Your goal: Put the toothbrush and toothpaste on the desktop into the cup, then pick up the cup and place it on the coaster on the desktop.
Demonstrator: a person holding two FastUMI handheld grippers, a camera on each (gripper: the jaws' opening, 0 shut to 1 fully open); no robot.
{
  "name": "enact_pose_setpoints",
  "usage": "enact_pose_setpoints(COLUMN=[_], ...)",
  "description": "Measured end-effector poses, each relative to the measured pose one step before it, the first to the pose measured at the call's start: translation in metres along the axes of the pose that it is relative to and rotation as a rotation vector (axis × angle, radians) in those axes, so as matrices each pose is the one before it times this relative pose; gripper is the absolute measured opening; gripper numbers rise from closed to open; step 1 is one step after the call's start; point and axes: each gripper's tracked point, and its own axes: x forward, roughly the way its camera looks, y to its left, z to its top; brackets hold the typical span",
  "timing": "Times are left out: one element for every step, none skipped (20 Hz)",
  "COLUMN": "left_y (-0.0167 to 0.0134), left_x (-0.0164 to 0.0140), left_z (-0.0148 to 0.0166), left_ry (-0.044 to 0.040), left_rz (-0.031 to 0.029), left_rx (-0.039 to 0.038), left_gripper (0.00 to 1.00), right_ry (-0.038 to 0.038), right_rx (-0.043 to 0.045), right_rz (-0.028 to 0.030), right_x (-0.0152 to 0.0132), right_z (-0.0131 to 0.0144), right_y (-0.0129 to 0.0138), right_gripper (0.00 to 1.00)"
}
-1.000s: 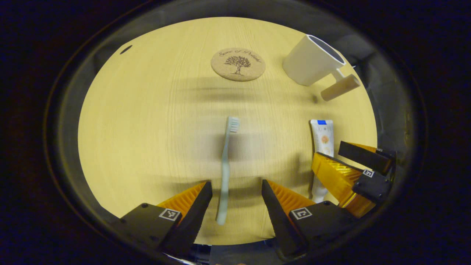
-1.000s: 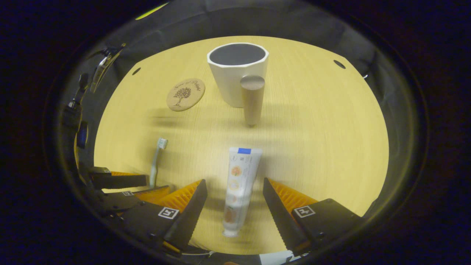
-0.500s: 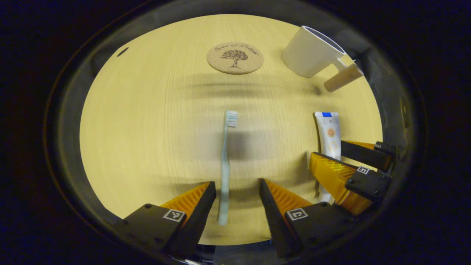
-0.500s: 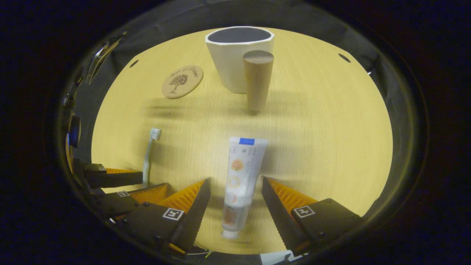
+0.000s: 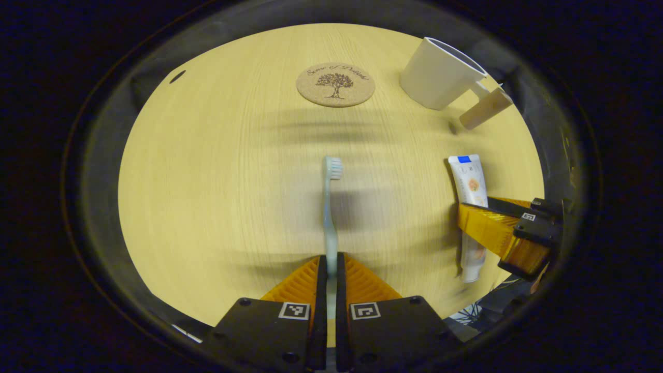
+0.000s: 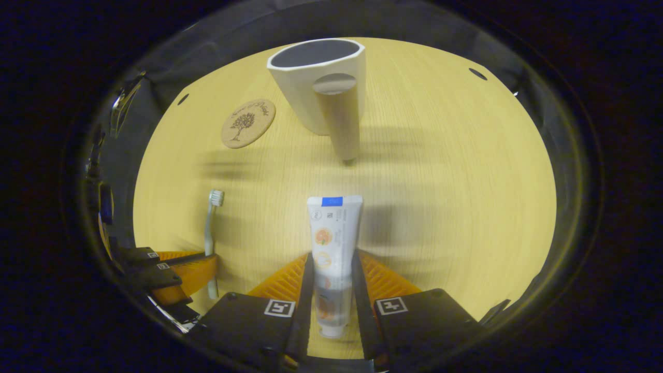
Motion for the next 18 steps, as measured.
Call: enact_pose_setpoints(left_y=[0.00158, 0.00084, 0.00149, 0.00167, 0.00306, 0.00241, 0.00207, 0.00174, 0.00002, 0.00133, 0.00218, 0.00306, 0.00343, 0.0042, 0.00281, 0.00297, 0.0053, 0.00676], left_x=[-0.00167, 0.0017, -0.00094, -0.00103, -0.00081, -0.00143, 0.00002, -0.0004, 0.00223, 0.00149, 0.0014, 0.00119, 0.00289, -0.00009, 0.00114, -0.00021, -0.00106, -0.00291], left_z=[0.00157, -0.00223, 0.00024, 0.00007, -0.00037, 0.00038, 0.00102, 0.00076, 0.00032, 0.0007, 0.00198, 0.00164, -0.0007, 0.00104, 0.00265, 0.00317, 0.00489, 0.00686], left_ry=[-0.02155, -0.0179, -0.02908, -0.02664, -0.02327, -0.0222, -0.02317, -0.02163, -0.02199, -0.02202, -0.02332, -0.02156, -0.02364, -0.02563, -0.03133, -0.03164, -0.03335, -0.03357], left_rz=[-0.0188, -0.01511, -0.01213, -0.0036, 0.0014, -0.00002, 0.00401, 0.00404, 0.00522, 0.00341, -0.00247, -0.00533, -0.00705, -0.00835, -0.01545, -0.01723, -0.01583, -0.01097], left_rx=[-0.00564, -0.00668, -0.00922, -0.00306, 0.00214, 0.00038, 0.00056, -0.00067, -0.00164, -0.00748, -0.01111, -0.01111, -0.00966, -0.01043, -0.01295, -0.009, -0.00003, 0.0063], left_gripper=[0.14, 0.12, 0.11, 0.11, 0.11, 0.11, 0.09, 0.12, 0.12, 0.11, 0.11, 0.09, 0.09, 0.09, 0.11, 0.09, 0.11, 0.11], right_ry=[-0.01369, -0.01172, -0.02223, -0.01269, -0.01664, -0.01625, -0.01559, -0.01806, -0.01587, -0.01813, -0.02557, -0.02467, -0.0263, -0.0258, -0.02578, -0.03213, -0.03597, -0.03067], right_rx=[-0.00828, -0.00729, -0.00995, -0.0085, -0.01144, -0.00949, -0.00783, -0.00732, -0.00517, -0.00512, -0.0044, -0.00626, -0.0071, -0.00541, -0.00032, 0.00297, 0.00258, 0.00156], right_rz=[0.00698, 0.00577, 0.00909, 0.00695, 0.00859, 0.00889, 0.00798, 0.00778, 0.00681, 0.0078, 0.00677, 0.00461, 0.00238, -0.00228, -0.00678, -0.004, -0.0043, -0.011], right_x=[-0.00041, -0.00114, -0.0015, -0.00215, -0.00157, -0.00176, -0.00275, -0.00376, -0.00306, -0.00233, -0.00354, -0.00353, -0.00254, -0.00121, -0.00182, -0.00237, -0.00257, -0.00557], right_z=[0.00071, 0.00079, 0.00182, -0.00029, 0.00126, 0.00069, 0.00044, -0.00056, -0.00016, 0.00042, 0.00209, 0.00155, 0.0034, 0.0017, 0.00242, 0.00307, 0.00386, 0.00285], right_y=[0.00042, -0.00029, 0.00151, 0.00005, 0.00066, 0.00017, -0.00022, -0.00041, 0.00007, 0.00114, 0.00026, 0.00028, 0.00003, -0.00033, -0.00091, 0.00069, 0.00058, 0.00172], right_gripper=[0.43, 0.43, 0.43, 0.43, 0.43, 0.43, 0.43, 0.43, 0.43, 0.43, 0.43, 0.43, 0.43, 0.43, 0.43, 0.38, 0.43, 0.38])
